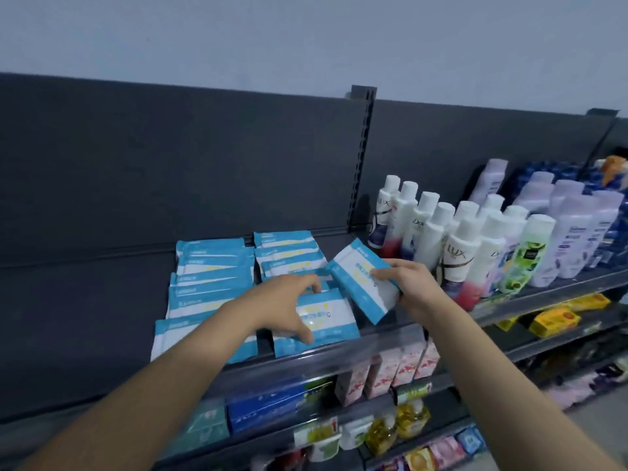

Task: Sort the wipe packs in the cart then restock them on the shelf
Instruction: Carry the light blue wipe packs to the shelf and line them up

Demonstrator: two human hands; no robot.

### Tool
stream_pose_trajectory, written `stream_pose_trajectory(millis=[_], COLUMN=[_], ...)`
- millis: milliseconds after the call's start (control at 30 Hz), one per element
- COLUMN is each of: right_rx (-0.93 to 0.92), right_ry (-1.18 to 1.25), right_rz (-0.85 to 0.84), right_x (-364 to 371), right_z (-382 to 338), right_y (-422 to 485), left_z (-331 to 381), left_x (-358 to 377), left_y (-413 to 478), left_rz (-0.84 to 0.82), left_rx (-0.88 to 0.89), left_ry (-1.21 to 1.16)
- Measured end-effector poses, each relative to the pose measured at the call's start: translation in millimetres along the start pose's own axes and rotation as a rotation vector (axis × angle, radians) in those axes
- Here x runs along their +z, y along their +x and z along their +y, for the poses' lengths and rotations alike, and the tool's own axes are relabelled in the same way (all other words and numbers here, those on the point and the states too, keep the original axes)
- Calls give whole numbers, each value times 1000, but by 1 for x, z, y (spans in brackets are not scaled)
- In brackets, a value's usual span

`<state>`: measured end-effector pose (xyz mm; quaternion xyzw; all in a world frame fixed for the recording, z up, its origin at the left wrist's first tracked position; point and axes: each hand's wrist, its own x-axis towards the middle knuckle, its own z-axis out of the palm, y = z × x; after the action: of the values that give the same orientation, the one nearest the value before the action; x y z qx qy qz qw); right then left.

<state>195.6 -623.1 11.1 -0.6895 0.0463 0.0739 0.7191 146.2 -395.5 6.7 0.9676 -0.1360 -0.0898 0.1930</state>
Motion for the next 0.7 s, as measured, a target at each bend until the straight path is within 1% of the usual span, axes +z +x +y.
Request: stream_pose_trajectory(millis=[100, 233, 400, 500, 600, 700], right_rx=[52, 88, 120, 162, 171, 179], right_ry=[76, 158, 203, 234, 237, 271], right_rz=[-35, -123, -325, -435, -488, -482], right_x=[9, 10, 6, 5, 7, 7], right_z=[13, 20, 31, 34, 38, 40], right_y=[21, 40, 48, 52, 57, 62], left_z=[6, 5, -1, -3, 0, 2], left_x=[3, -2, -1, 3, 6, 7], left_y=[4, 10, 12, 14, 14, 12], left_rz=[31, 134, 147, 148, 103, 160], left_rx=[-33, -52, -114, -112, -121, -92], left_ry=[110, 303, 235, 220, 218, 201])
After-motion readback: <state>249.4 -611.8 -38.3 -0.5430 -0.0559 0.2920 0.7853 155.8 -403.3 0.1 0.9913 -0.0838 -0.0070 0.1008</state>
